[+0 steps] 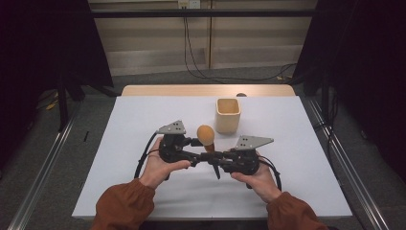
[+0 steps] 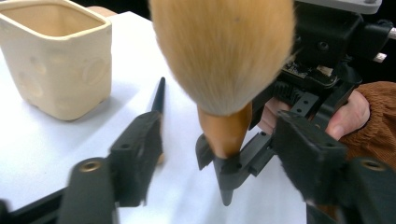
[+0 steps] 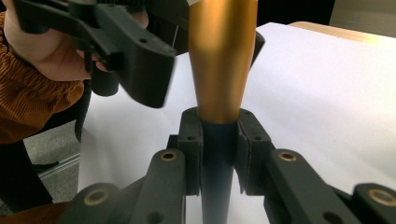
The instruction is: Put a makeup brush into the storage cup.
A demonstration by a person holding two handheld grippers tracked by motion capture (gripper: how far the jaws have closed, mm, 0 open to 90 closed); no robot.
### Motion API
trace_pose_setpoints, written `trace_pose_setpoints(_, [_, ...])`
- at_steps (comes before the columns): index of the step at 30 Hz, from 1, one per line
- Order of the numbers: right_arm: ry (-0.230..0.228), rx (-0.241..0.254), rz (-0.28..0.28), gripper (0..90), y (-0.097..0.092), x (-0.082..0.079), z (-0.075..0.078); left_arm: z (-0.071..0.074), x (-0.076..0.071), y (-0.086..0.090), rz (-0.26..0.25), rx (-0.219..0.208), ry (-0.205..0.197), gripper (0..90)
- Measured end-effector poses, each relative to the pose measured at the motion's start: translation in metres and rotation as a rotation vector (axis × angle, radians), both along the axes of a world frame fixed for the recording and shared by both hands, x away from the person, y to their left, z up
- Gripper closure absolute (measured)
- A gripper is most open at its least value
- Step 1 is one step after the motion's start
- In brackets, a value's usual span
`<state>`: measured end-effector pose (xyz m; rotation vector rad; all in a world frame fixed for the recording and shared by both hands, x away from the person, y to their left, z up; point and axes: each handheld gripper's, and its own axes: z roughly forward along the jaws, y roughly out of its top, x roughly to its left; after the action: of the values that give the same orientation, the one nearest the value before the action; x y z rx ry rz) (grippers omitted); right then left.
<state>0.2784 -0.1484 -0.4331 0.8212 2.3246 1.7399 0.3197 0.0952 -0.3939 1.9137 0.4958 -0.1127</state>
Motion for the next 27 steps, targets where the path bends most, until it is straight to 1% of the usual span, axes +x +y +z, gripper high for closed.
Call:
trace_pose_setpoints(3, [0.004, 0.004, -0.012, 74.6, -0.002, 0.001, 0.000, 0.000, -0.001, 0.002, 0.016, -0.001, -0.008, 25.4])
trace_pose_setpoints(5, [0.001, 0.001, -0.015, 74.6, -0.003, 0.001, 0.000, 0.000, -0.002, 0.004, 0.028, -0.006, -0.008, 18.8])
trace_pose_setpoints(7, [-0.001, 0.003, -0.022, 74.7, -0.004, 0.001, 0.001, 0.000, -0.003, 0.005, 0.044, 0.008, -0.021, 15.8])
trace_pose_setpoints(12, [-0.008, 0.007, -0.037, 74.6, -0.007, 0.001, 0.002, -0.003, -0.003, 0.008, 0.071, 0.014, -0.044, 9.2])
trace_pose_setpoints(13, [-0.011, 0.007, -0.038, 74.6, -0.008, 0.001, 0.002, -0.003, -0.003, 0.009, 0.078, 0.014, -0.053, 8.6])
trace_pose_setpoints(16, [-0.011, 0.008, -0.041, 74.7, -0.009, 0.001, 0.003, -0.002, -0.003, 0.013, 0.094, 0.001, -0.057, 4.5])
trace_pose_setpoints(18, [-0.010, 0.011, -0.046, 74.7, -0.010, 0.001, 0.003, -0.001, -0.003, 0.016, 0.095, -0.002, -0.083, 3.8])
trace_pose_setpoints(20, [-0.014, 0.013, -0.050, 74.6, -0.011, 0.001, 0.004, 0.000, -0.004, 0.018, 0.119, 0.011, -0.105, 3.9])
trace_pose_setpoints(22, [-0.016, 0.013, -0.055, 74.6, -0.012, 0.001, 0.005, -0.001, -0.004, 0.020, 0.134, 0.006, -0.107, 3.9])
trace_pose_setpoints(25, [-0.020, 0.015, -0.061, 74.6, -0.013, 0.001, 0.005, -0.002, -0.005, 0.024, 0.149, 0.010, -0.115, 3.9])
trace_pose_setpoints(26, [-0.020, 0.016, -0.063, 74.7, -0.013, 0.001, 0.005, -0.002, -0.005, 0.026, 0.159, 0.021, -0.121, 3.9])
trace_pose_setpoints(27, [-0.021, 0.015, -0.063, 74.6, -0.014, 0.001, 0.006, -0.003, -0.006, 0.026, 0.172, 0.022, -0.128, 3.9])
